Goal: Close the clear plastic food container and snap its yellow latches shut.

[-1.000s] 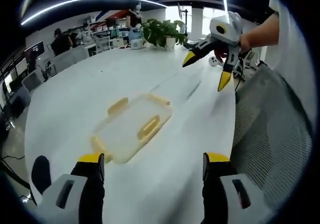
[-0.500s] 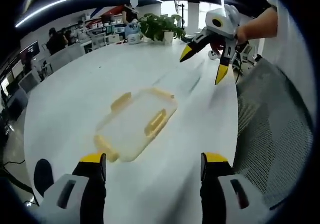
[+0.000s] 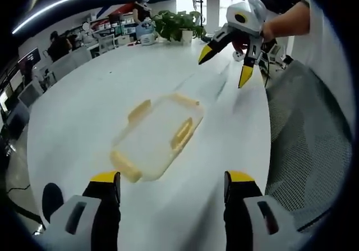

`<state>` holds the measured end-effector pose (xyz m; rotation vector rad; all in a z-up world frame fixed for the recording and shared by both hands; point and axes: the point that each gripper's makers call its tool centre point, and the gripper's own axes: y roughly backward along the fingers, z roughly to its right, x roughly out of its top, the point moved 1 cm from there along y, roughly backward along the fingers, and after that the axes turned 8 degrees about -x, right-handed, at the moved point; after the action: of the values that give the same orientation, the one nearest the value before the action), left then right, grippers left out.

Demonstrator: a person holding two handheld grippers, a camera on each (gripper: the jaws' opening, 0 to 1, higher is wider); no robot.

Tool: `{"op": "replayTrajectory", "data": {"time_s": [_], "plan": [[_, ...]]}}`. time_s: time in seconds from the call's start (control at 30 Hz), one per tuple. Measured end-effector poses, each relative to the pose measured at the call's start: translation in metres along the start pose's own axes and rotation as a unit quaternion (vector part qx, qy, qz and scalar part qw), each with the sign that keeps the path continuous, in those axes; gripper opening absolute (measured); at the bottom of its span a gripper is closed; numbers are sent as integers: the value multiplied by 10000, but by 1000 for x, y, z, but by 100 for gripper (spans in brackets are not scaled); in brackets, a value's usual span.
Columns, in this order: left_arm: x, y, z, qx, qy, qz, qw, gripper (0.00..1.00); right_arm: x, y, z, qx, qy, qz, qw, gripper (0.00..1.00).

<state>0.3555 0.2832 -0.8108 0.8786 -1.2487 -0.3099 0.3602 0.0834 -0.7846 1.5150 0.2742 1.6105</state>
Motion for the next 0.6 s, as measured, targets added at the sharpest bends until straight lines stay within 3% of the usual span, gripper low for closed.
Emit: {"op": "replayTrajectory", "data": {"time_s": [0.6], "plan": [[-1,-3,-22,-69,-270,-222,9994,76,5,-18,8,101,220,-111,9996,60]]}}
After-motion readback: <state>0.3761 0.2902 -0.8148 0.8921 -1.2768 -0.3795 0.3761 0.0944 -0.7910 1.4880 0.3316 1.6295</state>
